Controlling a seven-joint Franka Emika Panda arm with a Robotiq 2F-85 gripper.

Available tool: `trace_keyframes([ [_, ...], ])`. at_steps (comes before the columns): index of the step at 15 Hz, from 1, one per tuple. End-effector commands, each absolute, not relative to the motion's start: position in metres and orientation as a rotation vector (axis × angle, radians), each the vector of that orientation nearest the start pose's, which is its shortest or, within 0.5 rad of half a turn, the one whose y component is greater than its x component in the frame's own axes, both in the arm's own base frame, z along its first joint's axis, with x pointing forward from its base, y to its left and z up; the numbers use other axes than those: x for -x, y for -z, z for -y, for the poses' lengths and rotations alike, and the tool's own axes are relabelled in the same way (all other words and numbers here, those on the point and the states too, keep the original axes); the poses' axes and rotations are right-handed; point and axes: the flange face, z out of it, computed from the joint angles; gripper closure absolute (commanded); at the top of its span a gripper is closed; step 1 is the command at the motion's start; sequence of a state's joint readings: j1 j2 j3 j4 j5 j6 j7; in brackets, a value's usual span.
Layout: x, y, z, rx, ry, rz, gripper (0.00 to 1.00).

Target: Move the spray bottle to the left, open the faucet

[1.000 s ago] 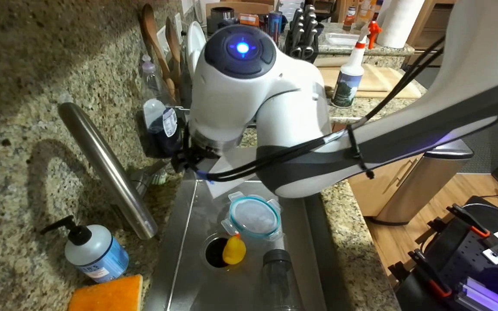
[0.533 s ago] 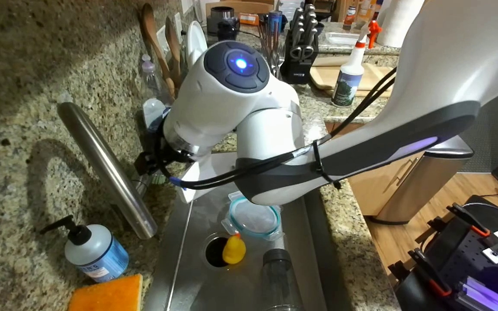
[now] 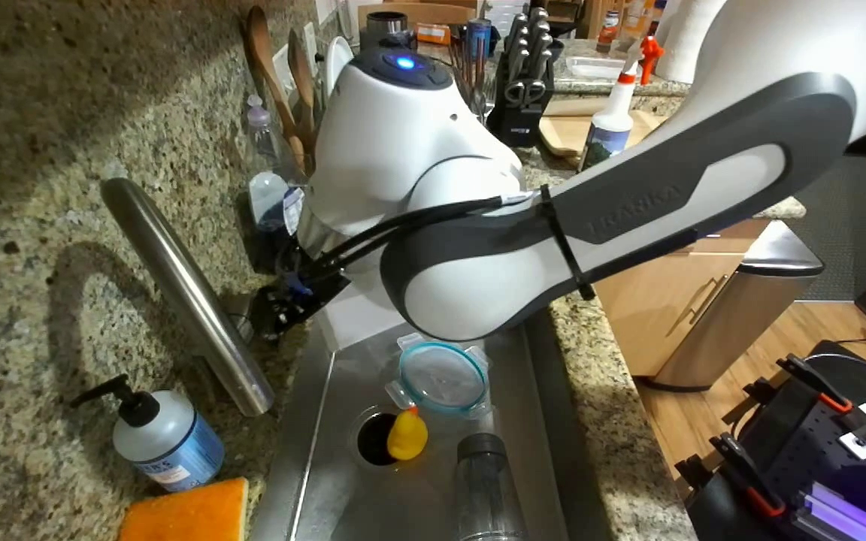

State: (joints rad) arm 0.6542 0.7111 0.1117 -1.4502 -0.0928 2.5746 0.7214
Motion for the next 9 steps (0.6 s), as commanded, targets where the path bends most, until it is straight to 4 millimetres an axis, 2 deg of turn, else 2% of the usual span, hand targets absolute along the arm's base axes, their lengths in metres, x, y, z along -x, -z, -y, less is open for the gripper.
trace_keyframes([
  [1, -0.566, -0.317, -0.487, 3.01, 0.365, -0.02, 0.0],
  [5, -0.581, -0.319, -0.468, 3.259, 0.32, -0.006, 0.0],
  [9, -0.588, -0.33, -0.449, 3.475, 0.27, 0.173, 0.0],
])
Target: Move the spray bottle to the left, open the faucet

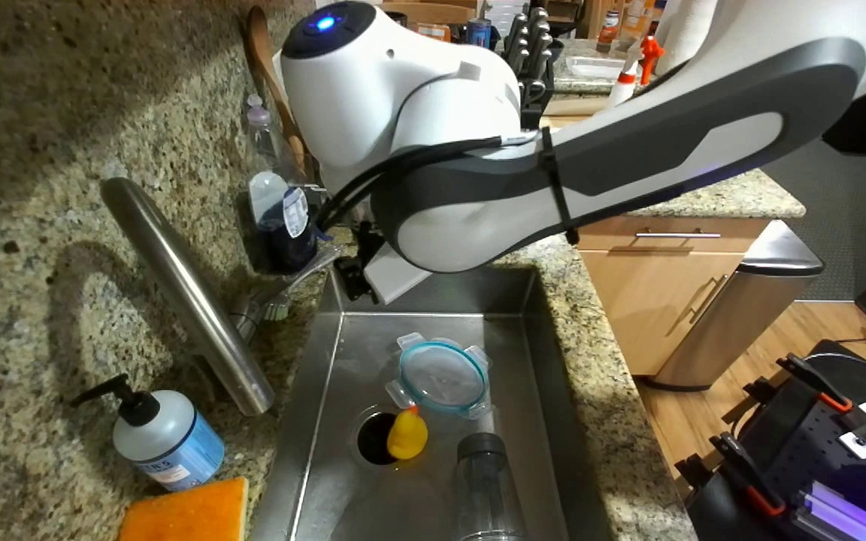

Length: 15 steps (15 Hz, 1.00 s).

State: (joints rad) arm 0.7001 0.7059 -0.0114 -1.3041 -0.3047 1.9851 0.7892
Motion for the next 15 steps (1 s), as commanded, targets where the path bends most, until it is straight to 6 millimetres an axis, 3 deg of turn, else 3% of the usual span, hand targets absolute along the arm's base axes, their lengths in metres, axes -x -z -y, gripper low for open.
trace_keyframes([
  [1, -0.59, -0.331, -0.448, 3.514, 0.273, 0.235, 0.0],
  [3, -0.596, -0.331, -0.45, 3.569, 0.326, 0.399, 0.0],
  [5, -0.607, -0.327, -0.462, 3.531, 0.535, 0.547, 0.0],
  [8, -0.617, -0.32, -0.494, 3.316, 0.74, 0.529, 0.0],
  [12, -0.625, -0.32, -0.51, 3.05, 0.809, 0.556, 0.0],
  [13, -0.616, -0.317, -0.51, 3.144, 0.81, 0.552, 0.0],
  [15, -0.617, -0.315, -0.509, 3.138, 0.811, 0.55, 0.0],
])
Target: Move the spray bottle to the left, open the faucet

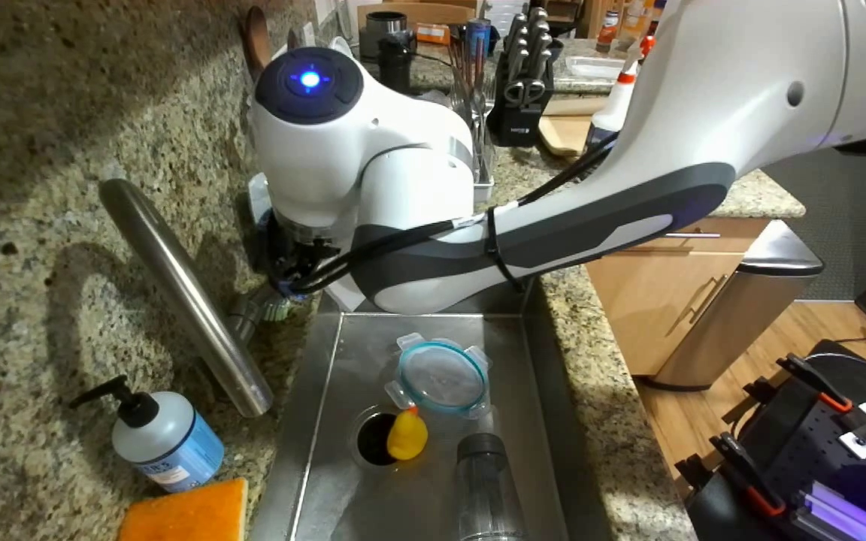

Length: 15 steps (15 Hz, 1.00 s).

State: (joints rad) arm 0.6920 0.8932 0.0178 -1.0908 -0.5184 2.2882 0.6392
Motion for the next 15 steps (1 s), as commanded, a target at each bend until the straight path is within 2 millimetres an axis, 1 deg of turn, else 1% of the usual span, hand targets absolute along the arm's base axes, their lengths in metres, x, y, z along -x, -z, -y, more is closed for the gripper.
trace_keyframes([
  [1, -0.617, -0.315, -0.509, 3.137, 0.81, 0.55, 0.0],
  [4, -0.614, -0.32, -0.513, 2.992, 0.665, 0.617, 0.0],
  [7, -0.615, -0.329, -0.514, 2.869, 0.514, 0.631, 0.0],
  [8, -0.616, -0.33, -0.512, 2.861, 0.471, 0.625, 0.0],
  [11, -0.625, -0.323, -0.496, 2.93, 0.421, 0.58, 0.0],
  [12, -0.63, -0.318, -0.489, 2.995, 0.458, 0.611, 0.0],
  [14, -0.637, -0.307, -0.483, 3.034, 0.5, 0.679, 0.0],
  [15, -0.641, -0.301, -0.483, 3.036, 0.556, 0.731, 0.0],
])
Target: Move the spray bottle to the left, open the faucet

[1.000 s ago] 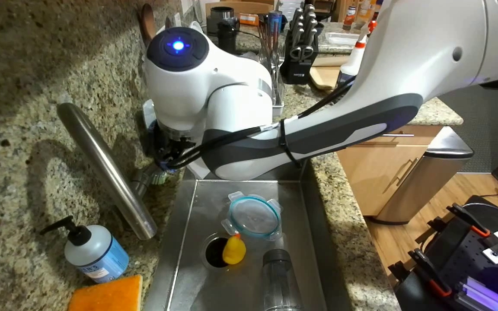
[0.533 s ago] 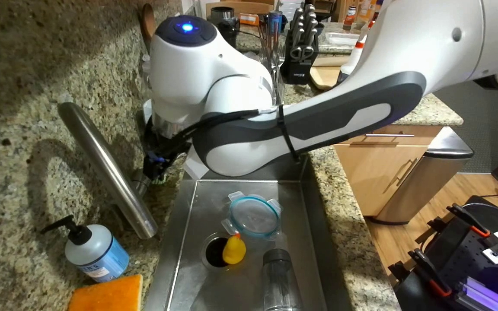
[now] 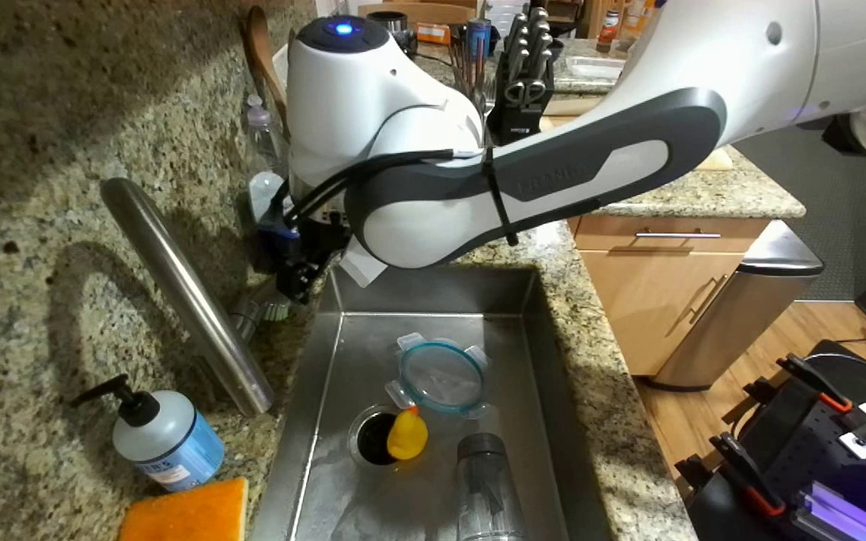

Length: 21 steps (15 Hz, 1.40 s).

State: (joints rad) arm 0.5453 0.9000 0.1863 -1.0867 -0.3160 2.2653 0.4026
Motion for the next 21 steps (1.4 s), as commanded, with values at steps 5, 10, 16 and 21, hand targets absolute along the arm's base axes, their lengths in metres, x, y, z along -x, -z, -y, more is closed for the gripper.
trace_keyframes([
  [5, -0.65, -0.291, -0.485, 2.873, 0.666, 0.727, 0.0],
  [10, -0.648, -0.307, -0.493, 2.805, 0.806, 0.727, 0.0],
  [16, -0.646, -0.309, -0.491, 2.828, 0.712, 0.637, 0.0],
  [21, -0.639, -0.322, -0.497, 2.785, 0.559, 0.478, 0.0],
])
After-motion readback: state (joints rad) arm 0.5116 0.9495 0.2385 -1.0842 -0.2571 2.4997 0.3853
